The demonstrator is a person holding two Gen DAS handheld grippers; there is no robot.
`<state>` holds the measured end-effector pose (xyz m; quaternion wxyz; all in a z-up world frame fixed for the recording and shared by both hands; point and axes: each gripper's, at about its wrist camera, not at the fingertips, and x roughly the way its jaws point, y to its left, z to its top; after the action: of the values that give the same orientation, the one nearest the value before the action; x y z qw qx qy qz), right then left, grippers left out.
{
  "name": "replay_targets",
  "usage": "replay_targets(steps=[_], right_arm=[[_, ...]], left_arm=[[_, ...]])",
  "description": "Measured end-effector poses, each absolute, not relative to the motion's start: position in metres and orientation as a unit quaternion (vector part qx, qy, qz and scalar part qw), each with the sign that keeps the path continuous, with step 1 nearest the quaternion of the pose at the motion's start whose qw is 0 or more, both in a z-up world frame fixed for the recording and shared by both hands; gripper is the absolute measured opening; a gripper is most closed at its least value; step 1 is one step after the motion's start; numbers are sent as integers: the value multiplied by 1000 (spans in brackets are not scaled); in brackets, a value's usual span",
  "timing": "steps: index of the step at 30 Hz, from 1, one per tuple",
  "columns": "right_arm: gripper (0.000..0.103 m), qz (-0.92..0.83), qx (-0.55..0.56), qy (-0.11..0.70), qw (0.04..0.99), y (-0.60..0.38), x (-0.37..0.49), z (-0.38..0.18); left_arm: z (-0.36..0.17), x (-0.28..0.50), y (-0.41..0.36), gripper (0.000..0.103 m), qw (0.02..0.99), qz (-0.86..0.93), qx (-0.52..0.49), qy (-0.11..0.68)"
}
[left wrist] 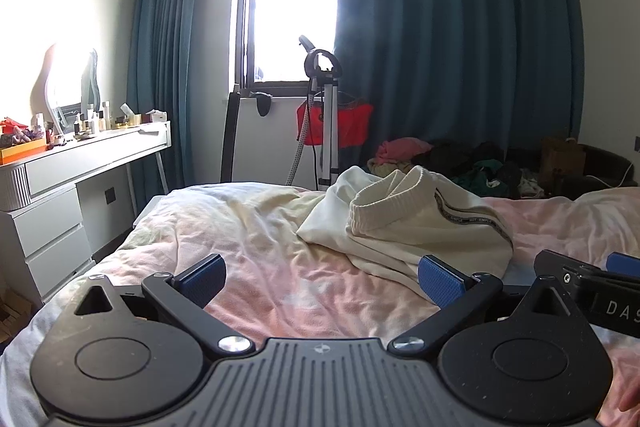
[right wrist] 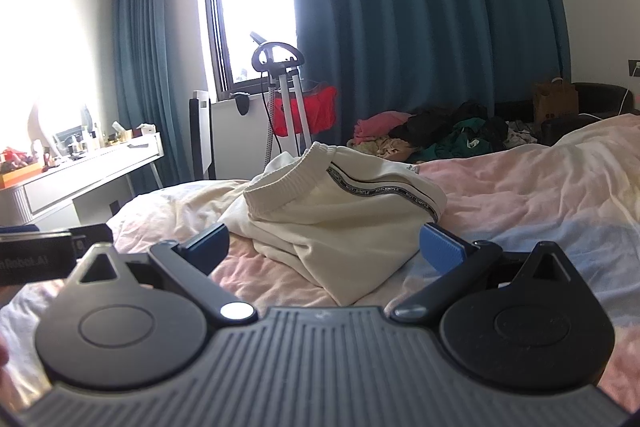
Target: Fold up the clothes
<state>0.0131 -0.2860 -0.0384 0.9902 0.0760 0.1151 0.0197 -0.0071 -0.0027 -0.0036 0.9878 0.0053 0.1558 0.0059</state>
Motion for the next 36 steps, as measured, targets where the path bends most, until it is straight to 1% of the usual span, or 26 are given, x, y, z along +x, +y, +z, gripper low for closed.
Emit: replay_targets(steps=[20,23,26,29,33,35,36], right_arm=[[103,-2,60,110,992,-284,11,-38],[103,-37,54,90,994,-283,6,-36],[103,-23,68,97,993,-287,10,-35],[103,9,68,115,991,-286,34,-32],[102,32,79,132,988,-277,90,-23],[100,38,101,148,983,-274,127,-19],[94,36,110,161,980,-271,148,-18]], left_arm=[[-4,-6,-2,103,987,10,3,159],[3,-5,1,103,987,10,-5,162],[16,-7,9,103,988,15,-11,154],[29,-9,19,103,989,26,-13,142],[39,-11,41,103,989,40,-22,141],[39,-9,56,103,987,42,-36,149],[38,-7,63,103,987,43,-44,152]])
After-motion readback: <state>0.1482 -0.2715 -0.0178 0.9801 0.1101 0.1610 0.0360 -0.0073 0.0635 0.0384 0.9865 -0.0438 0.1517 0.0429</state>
